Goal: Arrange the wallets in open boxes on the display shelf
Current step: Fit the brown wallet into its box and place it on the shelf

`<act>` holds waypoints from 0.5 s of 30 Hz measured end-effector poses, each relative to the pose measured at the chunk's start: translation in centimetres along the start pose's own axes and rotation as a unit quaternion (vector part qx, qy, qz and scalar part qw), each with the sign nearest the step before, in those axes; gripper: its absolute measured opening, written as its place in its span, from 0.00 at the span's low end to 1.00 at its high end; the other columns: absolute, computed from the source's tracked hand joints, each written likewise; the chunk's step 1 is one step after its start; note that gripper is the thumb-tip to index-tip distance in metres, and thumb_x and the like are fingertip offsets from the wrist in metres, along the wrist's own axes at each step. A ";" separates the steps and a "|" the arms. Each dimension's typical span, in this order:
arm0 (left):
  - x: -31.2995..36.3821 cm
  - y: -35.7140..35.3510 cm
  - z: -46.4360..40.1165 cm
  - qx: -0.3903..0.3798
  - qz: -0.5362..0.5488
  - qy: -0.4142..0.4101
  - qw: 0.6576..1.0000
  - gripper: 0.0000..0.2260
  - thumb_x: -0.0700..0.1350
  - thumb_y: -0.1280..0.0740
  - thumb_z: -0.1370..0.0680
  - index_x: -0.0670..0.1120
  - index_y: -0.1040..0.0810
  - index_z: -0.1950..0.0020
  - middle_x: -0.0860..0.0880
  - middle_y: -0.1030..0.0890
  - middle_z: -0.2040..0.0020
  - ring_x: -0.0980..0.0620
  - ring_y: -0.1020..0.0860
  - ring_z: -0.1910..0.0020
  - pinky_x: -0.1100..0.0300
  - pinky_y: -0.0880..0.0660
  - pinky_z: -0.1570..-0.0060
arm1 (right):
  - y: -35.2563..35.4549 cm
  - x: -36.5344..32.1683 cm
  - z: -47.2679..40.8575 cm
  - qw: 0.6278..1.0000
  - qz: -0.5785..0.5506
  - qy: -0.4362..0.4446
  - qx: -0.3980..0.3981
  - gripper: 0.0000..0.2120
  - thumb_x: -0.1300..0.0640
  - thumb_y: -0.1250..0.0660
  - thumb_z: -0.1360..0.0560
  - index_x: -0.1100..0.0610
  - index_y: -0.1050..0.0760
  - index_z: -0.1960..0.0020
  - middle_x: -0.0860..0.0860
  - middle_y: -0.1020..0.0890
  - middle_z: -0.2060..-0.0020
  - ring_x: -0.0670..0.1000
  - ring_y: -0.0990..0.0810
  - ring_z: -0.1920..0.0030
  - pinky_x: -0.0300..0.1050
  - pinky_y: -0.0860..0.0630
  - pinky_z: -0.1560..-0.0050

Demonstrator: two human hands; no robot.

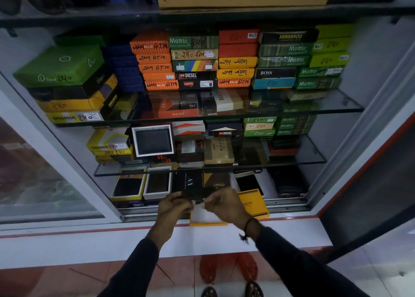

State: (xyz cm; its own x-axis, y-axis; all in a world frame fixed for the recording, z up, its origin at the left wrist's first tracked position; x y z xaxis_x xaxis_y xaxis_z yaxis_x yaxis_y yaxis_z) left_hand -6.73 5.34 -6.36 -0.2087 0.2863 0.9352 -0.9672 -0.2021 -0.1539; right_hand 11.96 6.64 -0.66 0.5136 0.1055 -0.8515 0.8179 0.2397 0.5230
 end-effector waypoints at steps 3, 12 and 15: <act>0.1 -0.8 0.0 -0.020 -0.007 -0.017 1.000 0.15 0.28 0.30 0.28 0.38 0.18 0.42 0.36 0.15 0.48 0.36 0.17 0.46 0.49 0.17 0.49 | -1.7 -2.3 0.7 0.997 0.006 0.037 0.062 0.06 0.55 0.28 0.28 0.55 0.14 0.61 0.48 0.12 0.64 0.43 0.16 0.64 0.38 0.20 0.56; -0.4 2.4 0.8 -0.059 0.103 0.025 0.993 0.11 0.32 0.31 0.27 0.40 0.15 0.48 0.36 0.15 0.48 0.44 0.14 0.56 0.58 0.15 0.57 | 3.8 1.5 1.0 0.993 -0.088 -0.071 0.031 0.06 0.57 0.27 0.26 0.59 0.15 0.52 0.45 0.17 0.66 0.44 0.19 0.64 0.37 0.21 0.64; -0.9 2.0 0.9 -0.094 0.134 0.060 0.985 0.23 0.35 0.29 0.34 0.35 0.21 0.39 0.35 0.15 0.52 0.45 0.14 0.61 0.58 0.16 0.59 | 6.0 3.3 1.0 0.976 -0.170 -0.138 -0.018 0.04 0.59 0.27 0.27 0.59 0.15 0.54 0.50 0.17 0.67 0.45 0.21 0.66 0.38 0.25 0.70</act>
State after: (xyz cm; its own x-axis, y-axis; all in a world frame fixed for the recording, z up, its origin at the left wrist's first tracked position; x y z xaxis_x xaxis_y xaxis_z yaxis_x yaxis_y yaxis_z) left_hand -8.37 3.83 -7.27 -0.4642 0.3572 0.8105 -0.8828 -0.1116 -0.4564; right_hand 18.83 7.45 -0.26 0.2688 -0.2486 -0.9306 0.9459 0.2502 0.2064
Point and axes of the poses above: each hand's wrist, its own z-axis away from the middle knuckle, its own y-axis out of the back of the hand, x = y × z, the point moved 7 cm from there along -z, towards the middle knuckle
